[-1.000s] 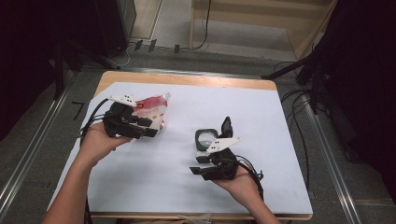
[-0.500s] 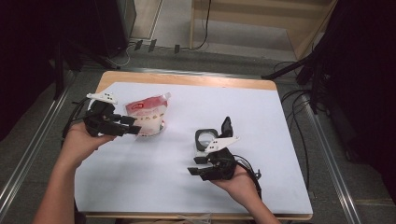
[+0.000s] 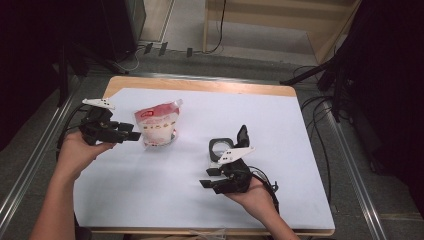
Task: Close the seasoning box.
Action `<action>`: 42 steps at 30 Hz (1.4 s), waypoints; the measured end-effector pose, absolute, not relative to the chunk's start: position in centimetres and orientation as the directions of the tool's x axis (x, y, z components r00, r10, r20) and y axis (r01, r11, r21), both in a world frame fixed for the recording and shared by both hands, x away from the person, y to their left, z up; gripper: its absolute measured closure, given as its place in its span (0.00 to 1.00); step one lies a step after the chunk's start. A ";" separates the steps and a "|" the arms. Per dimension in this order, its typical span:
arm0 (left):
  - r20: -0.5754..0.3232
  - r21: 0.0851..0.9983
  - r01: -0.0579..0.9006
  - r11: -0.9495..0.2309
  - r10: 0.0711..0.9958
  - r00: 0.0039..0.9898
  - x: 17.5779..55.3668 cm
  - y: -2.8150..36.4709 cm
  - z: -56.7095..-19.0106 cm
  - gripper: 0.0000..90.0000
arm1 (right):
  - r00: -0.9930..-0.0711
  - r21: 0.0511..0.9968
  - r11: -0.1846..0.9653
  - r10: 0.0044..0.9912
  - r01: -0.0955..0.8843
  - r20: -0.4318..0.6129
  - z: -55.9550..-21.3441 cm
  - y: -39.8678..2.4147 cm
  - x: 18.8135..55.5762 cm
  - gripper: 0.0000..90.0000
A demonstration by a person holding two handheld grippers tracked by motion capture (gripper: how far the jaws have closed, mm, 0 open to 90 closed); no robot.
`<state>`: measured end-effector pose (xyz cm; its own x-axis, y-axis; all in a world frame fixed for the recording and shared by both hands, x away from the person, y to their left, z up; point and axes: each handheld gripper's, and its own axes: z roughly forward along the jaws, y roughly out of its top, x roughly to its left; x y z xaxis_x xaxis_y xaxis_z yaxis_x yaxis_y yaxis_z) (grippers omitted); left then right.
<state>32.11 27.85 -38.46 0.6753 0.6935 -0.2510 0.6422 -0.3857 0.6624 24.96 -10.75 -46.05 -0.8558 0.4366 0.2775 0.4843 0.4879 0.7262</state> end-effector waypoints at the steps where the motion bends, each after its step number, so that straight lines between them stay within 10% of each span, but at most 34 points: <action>1: -0.248 0.661 0.644 -0.385 0.698 0.672 32.2 27.8 -38.5 0.56 | -0.856 0.724 0.490 0.436 0.486 0.279 -46.1 -10.7 24.9 0.60; 20: -0.209 0.702 0.594 -0.392 0.685 0.698 35.3 24.8 -39.8 0.58 | -0.861 0.738 0.489 0.443 0.465 0.249 -46.3 -8.0 25.8 0.59; 42: -0.263 0.687 0.629 -0.364 0.683 0.681 35.8 23.6 -39.7 1.00 | -0.853 0.758 0.461 0.464 0.461 0.237 -47.2 -6.7 25.7 0.57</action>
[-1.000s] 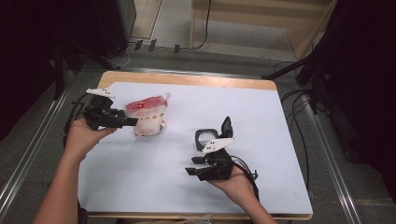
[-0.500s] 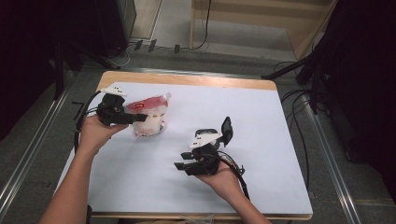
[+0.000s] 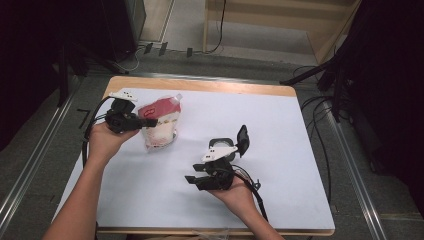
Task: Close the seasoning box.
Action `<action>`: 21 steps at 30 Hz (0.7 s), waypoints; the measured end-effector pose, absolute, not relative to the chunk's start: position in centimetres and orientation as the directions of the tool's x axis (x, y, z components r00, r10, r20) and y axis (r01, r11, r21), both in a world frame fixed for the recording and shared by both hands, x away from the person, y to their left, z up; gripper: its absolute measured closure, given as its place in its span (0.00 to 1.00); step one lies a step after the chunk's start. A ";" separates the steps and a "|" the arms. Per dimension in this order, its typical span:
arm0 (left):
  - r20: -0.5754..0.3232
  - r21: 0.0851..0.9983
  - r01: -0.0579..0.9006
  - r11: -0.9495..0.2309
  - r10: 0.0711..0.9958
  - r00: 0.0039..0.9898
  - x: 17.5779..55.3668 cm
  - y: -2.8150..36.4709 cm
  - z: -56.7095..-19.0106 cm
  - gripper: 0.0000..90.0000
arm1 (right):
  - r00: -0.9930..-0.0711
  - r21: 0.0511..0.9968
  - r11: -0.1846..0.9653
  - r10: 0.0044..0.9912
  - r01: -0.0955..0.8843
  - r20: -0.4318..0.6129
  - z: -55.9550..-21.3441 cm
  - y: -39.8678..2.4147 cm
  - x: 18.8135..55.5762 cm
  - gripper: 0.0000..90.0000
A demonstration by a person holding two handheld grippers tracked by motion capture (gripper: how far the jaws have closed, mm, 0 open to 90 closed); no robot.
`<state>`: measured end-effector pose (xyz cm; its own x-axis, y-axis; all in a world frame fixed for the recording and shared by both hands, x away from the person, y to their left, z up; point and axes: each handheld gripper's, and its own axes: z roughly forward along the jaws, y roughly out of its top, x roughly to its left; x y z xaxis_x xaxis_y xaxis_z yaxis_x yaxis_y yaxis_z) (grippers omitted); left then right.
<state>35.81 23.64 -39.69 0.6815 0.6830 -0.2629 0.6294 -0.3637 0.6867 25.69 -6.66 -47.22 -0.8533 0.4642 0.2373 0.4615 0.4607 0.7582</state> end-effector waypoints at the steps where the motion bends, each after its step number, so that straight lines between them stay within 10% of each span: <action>1: -0.266 0.674 0.644 -0.361 0.695 0.668 35.8 23.5 -39.4 1.00 | -0.855 0.760 0.459 0.461 0.460 0.240 -47.2 -6.6 25.6 0.57; 21: -0.327 0.666 0.633 -0.395 0.608 0.724 33.2 21.4 -35.3 1.00 | -0.874 0.783 0.451 0.428 0.428 0.232 -48.1 -5.6 25.2 0.55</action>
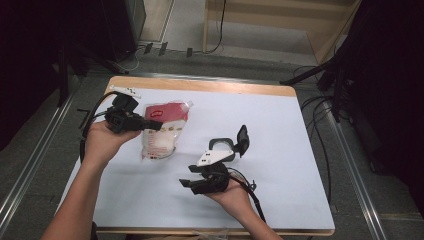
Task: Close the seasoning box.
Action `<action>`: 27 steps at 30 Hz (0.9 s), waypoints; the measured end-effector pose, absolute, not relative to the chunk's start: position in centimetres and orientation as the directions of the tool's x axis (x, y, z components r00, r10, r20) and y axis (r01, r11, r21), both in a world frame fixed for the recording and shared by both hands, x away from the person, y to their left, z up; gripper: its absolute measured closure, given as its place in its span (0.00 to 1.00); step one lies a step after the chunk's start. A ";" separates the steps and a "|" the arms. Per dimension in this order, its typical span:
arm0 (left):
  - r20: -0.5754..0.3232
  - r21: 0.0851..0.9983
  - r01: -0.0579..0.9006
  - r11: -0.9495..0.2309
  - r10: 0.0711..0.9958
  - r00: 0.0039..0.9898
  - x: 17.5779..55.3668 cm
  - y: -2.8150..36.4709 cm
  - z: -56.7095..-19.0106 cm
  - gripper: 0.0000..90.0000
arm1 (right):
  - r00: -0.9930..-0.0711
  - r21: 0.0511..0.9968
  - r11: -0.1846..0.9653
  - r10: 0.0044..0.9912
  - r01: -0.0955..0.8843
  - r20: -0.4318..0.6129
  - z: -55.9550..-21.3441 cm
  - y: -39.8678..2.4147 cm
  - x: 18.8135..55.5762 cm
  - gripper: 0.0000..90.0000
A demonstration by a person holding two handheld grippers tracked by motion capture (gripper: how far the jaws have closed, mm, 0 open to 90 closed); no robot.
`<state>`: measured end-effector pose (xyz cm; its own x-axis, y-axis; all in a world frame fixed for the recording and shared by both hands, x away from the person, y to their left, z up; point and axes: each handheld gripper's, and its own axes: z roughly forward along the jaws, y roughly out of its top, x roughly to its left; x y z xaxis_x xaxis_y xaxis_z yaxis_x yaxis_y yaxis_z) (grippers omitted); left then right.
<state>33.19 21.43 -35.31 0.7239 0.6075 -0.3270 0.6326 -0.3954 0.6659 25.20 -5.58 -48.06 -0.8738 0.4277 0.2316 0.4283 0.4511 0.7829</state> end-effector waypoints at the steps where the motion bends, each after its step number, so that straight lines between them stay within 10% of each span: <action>1: -0.331 0.669 0.629 -0.396 0.599 0.729 33.0 21.4 -35.1 1.00 | -0.874 0.777 0.456 0.424 0.433 0.238 -48.1 -5.5 25.2 0.57; 27: -0.384 0.646 0.623 -0.440 0.518 0.764 29.5 17.4 -32.0 1.00 | -0.848 0.811 0.420 0.502 0.409 0.168 -49.3 -4.2 25.6 0.60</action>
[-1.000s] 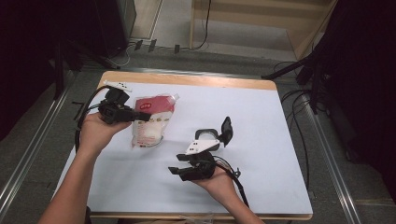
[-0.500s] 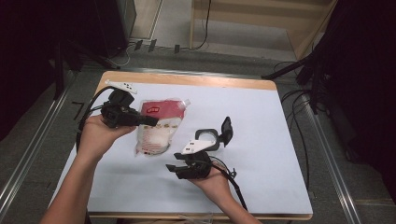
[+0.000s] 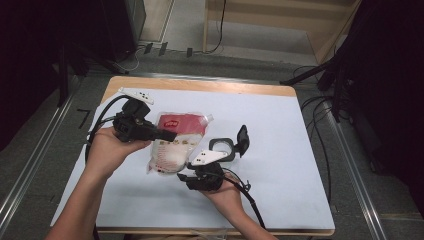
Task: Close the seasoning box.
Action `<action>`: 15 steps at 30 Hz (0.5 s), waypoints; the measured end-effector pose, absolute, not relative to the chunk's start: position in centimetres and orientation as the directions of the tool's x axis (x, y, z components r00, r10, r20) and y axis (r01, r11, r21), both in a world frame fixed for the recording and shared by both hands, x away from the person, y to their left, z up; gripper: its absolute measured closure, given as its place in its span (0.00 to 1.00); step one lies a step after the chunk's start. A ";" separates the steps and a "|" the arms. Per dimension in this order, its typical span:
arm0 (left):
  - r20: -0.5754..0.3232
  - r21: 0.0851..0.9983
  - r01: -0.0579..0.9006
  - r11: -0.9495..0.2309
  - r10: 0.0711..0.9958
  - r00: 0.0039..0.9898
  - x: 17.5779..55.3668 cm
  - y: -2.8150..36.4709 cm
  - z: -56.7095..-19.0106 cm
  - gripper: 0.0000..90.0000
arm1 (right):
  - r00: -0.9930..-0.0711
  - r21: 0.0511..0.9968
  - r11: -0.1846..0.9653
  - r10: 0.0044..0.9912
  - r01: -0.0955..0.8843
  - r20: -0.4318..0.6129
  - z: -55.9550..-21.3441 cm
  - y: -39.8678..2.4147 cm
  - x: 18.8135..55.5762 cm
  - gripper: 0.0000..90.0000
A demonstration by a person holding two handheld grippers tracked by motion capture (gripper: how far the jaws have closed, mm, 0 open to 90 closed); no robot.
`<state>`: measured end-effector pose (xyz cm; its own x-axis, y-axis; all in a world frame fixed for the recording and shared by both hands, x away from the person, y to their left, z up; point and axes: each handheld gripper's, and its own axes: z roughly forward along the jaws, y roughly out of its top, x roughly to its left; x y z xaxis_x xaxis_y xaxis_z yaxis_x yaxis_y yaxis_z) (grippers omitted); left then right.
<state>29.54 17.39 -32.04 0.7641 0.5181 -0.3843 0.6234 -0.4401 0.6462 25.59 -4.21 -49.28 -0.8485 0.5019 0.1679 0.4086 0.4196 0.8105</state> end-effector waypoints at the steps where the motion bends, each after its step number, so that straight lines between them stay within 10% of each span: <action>1: -0.389 0.645 0.625 -0.440 0.514 0.764 29.5 17.3 -31.9 1.00 | -0.848 0.816 0.414 0.504 0.403 0.163 -49.4 -4.2 25.6 0.60; 15: -0.521 0.589 0.711 -0.385 0.491 0.698 29.8 17.2 -32.6 1.00 | -0.851 0.859 0.363 0.506 0.361 0.144 -49.8 -4.5 25.0 0.65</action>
